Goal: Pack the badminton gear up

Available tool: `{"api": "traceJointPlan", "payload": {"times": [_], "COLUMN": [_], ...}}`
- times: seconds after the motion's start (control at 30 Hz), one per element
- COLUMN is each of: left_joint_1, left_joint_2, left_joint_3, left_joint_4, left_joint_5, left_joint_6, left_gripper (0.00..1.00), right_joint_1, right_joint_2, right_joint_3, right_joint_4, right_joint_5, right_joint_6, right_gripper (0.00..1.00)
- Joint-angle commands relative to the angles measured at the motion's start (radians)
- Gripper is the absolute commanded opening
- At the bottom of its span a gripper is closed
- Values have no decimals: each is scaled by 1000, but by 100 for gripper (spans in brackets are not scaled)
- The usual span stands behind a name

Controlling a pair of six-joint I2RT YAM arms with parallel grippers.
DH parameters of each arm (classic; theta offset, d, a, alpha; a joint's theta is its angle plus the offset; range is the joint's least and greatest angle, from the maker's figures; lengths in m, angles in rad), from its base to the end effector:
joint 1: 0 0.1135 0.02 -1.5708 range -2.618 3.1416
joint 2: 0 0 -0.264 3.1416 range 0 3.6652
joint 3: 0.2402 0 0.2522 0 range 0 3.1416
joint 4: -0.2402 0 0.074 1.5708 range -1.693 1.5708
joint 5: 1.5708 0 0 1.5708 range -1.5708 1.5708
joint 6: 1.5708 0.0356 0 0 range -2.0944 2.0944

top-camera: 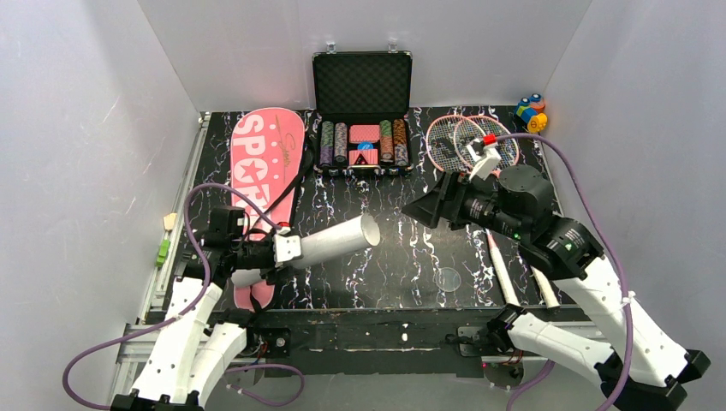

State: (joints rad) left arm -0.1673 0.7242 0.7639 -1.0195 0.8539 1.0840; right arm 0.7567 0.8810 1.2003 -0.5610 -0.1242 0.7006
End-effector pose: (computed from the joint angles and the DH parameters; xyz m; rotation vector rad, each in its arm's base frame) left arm 0.1128 -0.0463 0.2772 1.5281 1.5973 -0.5984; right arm 0.1220 0.1212 0.4248 -0.1506 1.9598 1.1152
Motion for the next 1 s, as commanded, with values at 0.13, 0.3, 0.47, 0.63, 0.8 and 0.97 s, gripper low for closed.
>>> {"api": "traceJointPlan", "payload": {"times": [0.13,0.3,0.47,0.63,0.8,0.97], "left_joint_1": [-1,-1,-1,-1,-1,-1], "left_joint_2": [-24,-40,-48,-46,-48,-57], "left_joint_3": [-21,-52,-72,-82,-88,-93], "left_joint_4": [-21,-18,-30,-32,-33,-31], "left_joint_5": [-31,-92,-105,-104,-99,-101], "left_joint_6": [101,136,163,166,160,158], "left_gripper": [46,46,46,46,45,45], "right_joint_1": [-109,-108,-106,-107,-106,-106], "right_joint_2": [95,169,224,265,294,314], "right_joint_3": [-152,-321,-408,-463,-513,-554], "right_joint_4": [-279,-228,-175,-131,-95,-67], "right_joint_5": [149,206,261,274,270,266], "right_joint_6": [19,88,116,122,126,132], "right_gripper": [86,80,74,66,57,54]}}
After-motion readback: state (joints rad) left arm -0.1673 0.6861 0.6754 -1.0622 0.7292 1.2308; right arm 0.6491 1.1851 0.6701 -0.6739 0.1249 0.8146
